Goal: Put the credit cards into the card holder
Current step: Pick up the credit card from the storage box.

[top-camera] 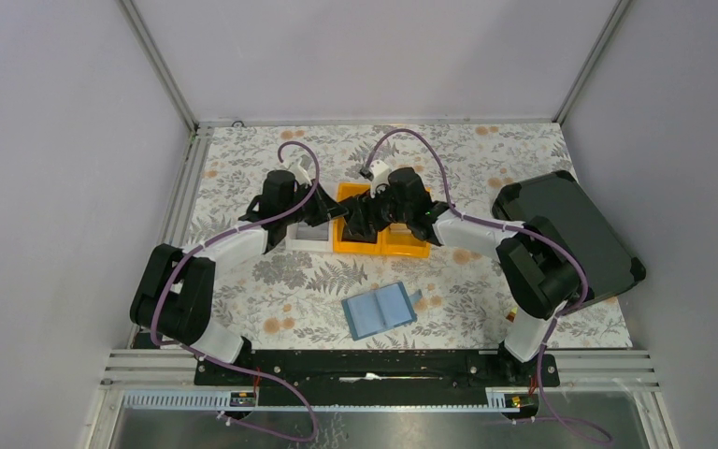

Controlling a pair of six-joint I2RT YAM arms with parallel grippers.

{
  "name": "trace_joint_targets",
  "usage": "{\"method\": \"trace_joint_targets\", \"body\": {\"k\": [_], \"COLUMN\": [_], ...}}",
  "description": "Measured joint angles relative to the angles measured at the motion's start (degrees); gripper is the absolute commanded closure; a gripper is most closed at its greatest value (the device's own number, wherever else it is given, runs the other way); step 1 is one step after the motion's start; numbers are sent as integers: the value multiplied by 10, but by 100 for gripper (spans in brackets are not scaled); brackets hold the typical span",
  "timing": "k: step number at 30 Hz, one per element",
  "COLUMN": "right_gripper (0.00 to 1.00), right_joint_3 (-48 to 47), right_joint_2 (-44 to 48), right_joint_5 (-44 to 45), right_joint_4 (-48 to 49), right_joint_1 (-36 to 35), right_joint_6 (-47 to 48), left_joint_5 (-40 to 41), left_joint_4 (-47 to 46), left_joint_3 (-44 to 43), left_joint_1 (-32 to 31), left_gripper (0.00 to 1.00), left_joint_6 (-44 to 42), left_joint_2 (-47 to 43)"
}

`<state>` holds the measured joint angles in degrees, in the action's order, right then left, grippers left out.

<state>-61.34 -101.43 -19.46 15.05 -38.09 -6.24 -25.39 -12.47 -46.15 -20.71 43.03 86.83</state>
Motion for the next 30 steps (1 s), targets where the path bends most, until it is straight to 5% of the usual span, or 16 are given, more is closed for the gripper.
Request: {"method": "trace_joint_targets", "body": {"k": [30], "right_gripper": [35], "right_joint_3": [-13], "right_joint_2": [-10], "right_joint_5": [-18], "right_joint_4": [-29], "right_joint_1": [0], "right_joint_6": [2], "left_joint_5": [0], "left_joint_4": [0], "left_joint_3": [0], "left_joint_1": [2], "left_gripper": [100], "left_joint_6": [-1], "left_joint_2": [-2]}}
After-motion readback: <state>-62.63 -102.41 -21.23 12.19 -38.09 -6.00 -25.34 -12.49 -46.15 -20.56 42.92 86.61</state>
